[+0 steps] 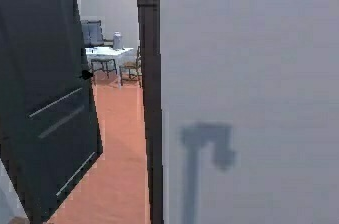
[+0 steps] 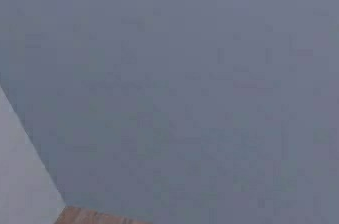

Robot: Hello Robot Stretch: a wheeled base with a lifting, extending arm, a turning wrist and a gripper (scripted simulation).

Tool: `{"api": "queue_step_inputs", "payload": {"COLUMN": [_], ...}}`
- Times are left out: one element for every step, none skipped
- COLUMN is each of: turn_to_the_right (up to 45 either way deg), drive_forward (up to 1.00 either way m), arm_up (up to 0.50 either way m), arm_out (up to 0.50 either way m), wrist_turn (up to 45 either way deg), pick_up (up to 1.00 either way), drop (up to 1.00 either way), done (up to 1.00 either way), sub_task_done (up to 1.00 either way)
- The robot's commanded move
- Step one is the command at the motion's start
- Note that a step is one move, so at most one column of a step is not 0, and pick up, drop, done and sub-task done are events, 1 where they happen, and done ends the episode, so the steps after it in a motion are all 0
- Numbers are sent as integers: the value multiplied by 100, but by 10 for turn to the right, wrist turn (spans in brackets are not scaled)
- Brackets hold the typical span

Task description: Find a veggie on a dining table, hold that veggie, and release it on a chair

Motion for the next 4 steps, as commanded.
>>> {"api": "queue_step_inputs", "payload": {"turn_to_the_right": [-210,0,-120,0], "drive_forward": [0,65,0,65], "arm_up": [0,0,0,0], "arm_out": [0,0,0,0], "wrist_turn": [0,0,0,0], "pick_up": [0,0,0,0], "drop": [0,0,0,0], "done": [0,0,0,0], "sub_task_done": [0,0,0,0]}}
